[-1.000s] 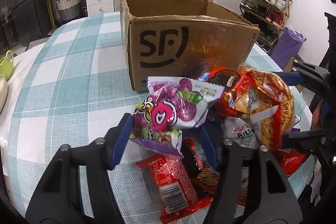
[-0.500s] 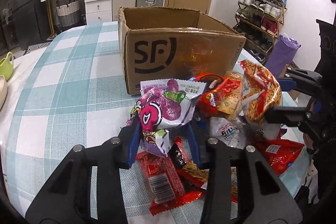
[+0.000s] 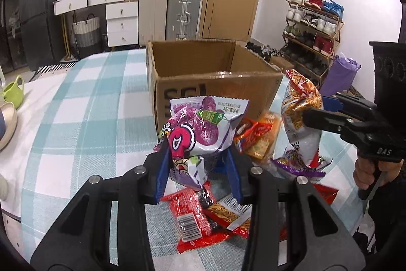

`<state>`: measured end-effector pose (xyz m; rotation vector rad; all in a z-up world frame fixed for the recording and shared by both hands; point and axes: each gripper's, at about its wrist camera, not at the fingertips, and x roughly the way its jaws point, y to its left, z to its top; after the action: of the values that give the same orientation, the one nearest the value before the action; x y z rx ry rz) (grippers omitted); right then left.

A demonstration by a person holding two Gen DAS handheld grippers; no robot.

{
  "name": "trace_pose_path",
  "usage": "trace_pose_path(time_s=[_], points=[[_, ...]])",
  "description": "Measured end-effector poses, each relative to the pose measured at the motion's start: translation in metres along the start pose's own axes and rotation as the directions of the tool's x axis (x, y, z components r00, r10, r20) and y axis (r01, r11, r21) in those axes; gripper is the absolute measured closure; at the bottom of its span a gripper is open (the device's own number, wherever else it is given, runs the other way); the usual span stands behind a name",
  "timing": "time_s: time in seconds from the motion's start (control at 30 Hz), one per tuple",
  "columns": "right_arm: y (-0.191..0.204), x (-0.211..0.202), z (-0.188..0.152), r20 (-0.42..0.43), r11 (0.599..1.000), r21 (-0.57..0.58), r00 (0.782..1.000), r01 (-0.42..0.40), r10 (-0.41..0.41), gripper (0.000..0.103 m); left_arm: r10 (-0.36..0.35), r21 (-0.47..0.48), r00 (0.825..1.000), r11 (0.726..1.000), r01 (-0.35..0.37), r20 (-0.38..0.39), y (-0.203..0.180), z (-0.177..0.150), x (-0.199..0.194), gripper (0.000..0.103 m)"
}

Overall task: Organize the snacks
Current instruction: 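Lift both held bags and carry them over the open cardboard box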

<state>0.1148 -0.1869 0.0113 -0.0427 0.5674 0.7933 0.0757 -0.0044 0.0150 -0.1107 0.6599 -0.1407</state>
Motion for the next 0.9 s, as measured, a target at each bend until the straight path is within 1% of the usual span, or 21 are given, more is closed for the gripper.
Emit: trace_pose_path(time_s=[0.27, 0.5, 0.7, 0.9], points=[[-0.009, -0.006, 0.028, 0.052, 0.998, 0.066, 0.998, 0.022, -0.025, 0.056, 0.03, -0.007, 0.999, 1.0, -0.03, 0.038, -0.005, 0.023, -0.021, 0.067], [-0.018, -0.009, 0.054, 0.084, 0.993, 0.108, 0.995, 0.038, -0.047, 0.056, 0.055, -0.01, 0.997, 0.998, -0.055, 0.06, -0.009, 0.05, -0.033, 0.067], [-0.024, -0.001, 0.076, 0.099, 0.991, 0.127, 0.994, 0.04, -0.053, 0.056, 0.068, -0.015, 0.995, 0.998, -0.067, 0.068, -0.014, 0.075, -0.036, 0.067], [-0.031, 0.008, 0.093, 0.105, 0.991, 0.128, 0.994, 0.028, -0.042, 0.056, 0.084, -0.007, 0.994, 0.996, -0.084, 0.064, -0.019, 0.097, -0.024, 0.067]])
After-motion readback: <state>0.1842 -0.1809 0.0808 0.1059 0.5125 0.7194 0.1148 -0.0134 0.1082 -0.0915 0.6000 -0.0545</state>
